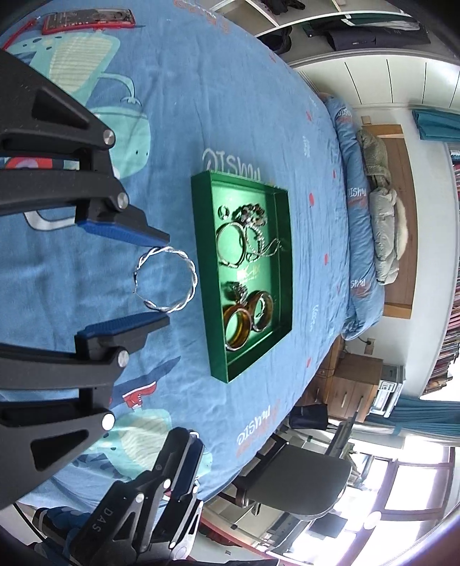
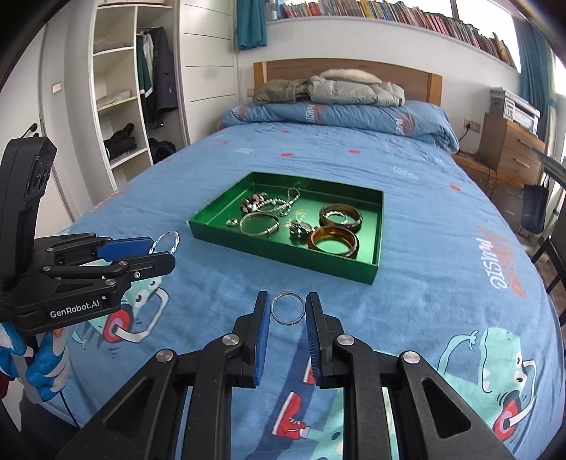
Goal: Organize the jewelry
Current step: 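Carry the hoop and small ring into the green tray, then open both tools to release the hoop and ring and withdraw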
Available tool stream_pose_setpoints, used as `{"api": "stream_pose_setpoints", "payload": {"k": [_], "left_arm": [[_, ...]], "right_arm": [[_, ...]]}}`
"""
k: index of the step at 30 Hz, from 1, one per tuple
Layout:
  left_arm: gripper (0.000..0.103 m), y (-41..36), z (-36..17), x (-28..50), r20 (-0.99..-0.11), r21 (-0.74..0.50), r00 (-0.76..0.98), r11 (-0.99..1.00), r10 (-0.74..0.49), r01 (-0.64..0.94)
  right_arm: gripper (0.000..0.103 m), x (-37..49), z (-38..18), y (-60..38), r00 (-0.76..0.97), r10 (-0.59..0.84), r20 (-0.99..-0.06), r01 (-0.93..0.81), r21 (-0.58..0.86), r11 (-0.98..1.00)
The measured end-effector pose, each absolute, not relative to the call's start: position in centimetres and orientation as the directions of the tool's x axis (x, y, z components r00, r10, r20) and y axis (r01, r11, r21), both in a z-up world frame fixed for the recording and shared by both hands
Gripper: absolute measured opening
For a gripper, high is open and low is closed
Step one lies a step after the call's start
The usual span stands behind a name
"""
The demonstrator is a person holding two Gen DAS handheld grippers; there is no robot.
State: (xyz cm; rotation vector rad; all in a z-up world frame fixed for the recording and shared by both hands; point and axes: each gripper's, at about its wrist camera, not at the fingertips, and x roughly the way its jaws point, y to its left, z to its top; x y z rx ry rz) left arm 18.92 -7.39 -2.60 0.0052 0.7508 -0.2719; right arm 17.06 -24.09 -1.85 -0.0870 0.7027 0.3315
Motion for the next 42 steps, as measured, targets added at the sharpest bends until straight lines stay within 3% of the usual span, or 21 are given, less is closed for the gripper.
{"api": "stream_pose_setpoints", "payload": {"k": [10, 19, 32, 42], "left_arm": [[0.036, -3.8, -0.8, 21.2, -0.654, -0.084, 0.727, 0.976, -0.207, 0.202], [0.036, -5.9, -2.2, 28.4, -0.677, -0.068, 0.702, 0.969, -0.219, 0.236], [0.036, -7.7, -8.5, 37.7, -0.761, -0.06, 0.621, 0.973, -0.188, 0.222], [0.036, -7.6, -10.8, 39.2, -0.797, -0.096, 0.569, 0.973, -0.201, 0.209]], "right_arm": [[0.02, 18.6, 0.1, -22.9, 0.738, 0.276, -0.616, -0.338, 0.017, 0.941], [0.02, 25.7, -0.3, -22.8, 0.741, 0.256, -0.621, -0.325, 0.002, 0.946], [0.02, 38.7, -5.9, -25.1, 0.663, 0.218, -0.716, -0.226, 0.086, 0.97], [0.02, 38.5, -10.1, -24.2, 0.575, 0.2, -0.793, -0.237, 0.072, 0.969]]}}
